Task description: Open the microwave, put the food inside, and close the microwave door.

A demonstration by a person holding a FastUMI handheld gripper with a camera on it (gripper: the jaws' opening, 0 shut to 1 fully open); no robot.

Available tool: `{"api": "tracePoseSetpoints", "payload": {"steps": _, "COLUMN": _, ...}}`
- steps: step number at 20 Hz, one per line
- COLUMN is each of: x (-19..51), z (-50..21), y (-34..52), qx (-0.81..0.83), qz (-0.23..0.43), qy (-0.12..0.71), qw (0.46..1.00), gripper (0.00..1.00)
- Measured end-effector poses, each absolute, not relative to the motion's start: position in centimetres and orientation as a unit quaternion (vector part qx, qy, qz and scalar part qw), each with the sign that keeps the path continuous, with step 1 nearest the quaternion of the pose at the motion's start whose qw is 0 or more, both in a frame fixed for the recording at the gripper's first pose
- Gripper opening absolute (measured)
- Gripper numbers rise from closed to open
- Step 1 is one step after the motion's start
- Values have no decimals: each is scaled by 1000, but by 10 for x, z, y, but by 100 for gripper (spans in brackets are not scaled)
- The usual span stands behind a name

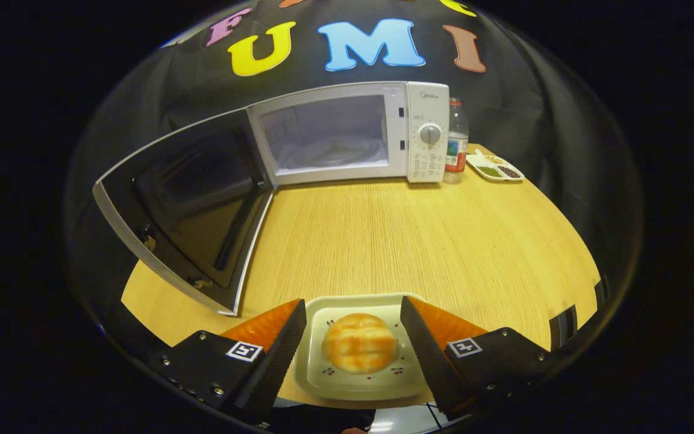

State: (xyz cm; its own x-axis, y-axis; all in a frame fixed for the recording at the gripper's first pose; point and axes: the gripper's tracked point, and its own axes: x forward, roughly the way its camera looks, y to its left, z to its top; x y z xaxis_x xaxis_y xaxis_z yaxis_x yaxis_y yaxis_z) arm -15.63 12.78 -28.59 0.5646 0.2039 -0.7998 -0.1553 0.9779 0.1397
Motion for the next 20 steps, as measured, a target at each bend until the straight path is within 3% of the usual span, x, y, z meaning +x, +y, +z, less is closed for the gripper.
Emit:
{"api": "tracePoseSetpoints", "payload": {"steps": 12, "x": -180, "z": -331, "y": 127, "qx": -31, "qz": 106, "qy": 516, "qw": 849, "gripper": 100}}
{"api": "tracePoseSetpoints", "payload": {"steps": 15, "x": -177, "z": -329, "y": 126, "qx": -14, "qz": 97, "qy": 517, "qw": 850, "gripper": 83}}
{"api": "tracePoseSetpoints", "payload": {"steps": 20, "x": -148, "z": -295, "y": 134, "qx": 47, "qz": 91, "qy": 479, "qw": 872, "gripper": 82}}
